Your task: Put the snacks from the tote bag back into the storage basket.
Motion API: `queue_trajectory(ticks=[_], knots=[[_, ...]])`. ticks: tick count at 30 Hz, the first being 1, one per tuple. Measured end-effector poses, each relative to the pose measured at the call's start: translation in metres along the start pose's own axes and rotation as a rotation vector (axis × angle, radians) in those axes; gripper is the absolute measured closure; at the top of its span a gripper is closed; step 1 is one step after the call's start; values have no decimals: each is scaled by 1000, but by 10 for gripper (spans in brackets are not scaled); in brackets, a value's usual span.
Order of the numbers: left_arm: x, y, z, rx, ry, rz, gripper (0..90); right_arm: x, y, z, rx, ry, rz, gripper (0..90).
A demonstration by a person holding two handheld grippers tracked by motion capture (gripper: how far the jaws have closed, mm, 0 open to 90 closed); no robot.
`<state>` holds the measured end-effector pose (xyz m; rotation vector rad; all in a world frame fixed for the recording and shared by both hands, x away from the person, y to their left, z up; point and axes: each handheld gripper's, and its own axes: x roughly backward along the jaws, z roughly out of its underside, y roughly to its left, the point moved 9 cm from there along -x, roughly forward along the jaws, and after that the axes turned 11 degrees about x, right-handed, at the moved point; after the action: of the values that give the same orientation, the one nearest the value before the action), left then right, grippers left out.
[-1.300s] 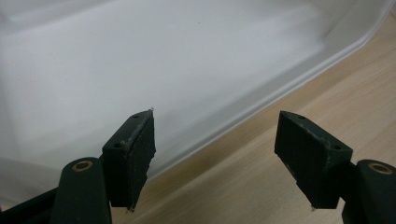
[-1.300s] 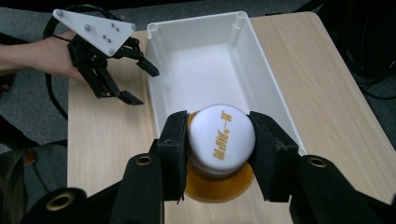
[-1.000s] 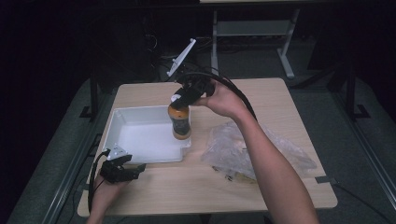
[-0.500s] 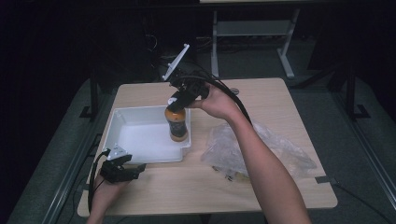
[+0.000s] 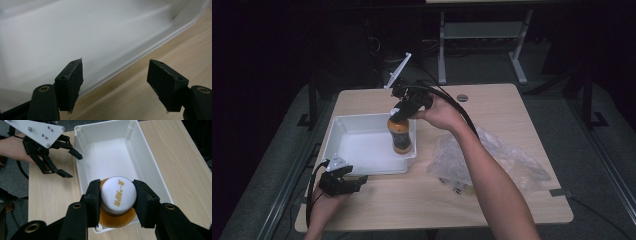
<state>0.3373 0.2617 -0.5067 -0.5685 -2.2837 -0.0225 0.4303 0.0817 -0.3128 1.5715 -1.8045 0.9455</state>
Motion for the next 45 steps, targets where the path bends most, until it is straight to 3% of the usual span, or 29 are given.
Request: queue_trajectory(ticks=[45], knots=[[0,3,0,-12,6,-4,286,-46,4,23,-38,24,-34,590]])
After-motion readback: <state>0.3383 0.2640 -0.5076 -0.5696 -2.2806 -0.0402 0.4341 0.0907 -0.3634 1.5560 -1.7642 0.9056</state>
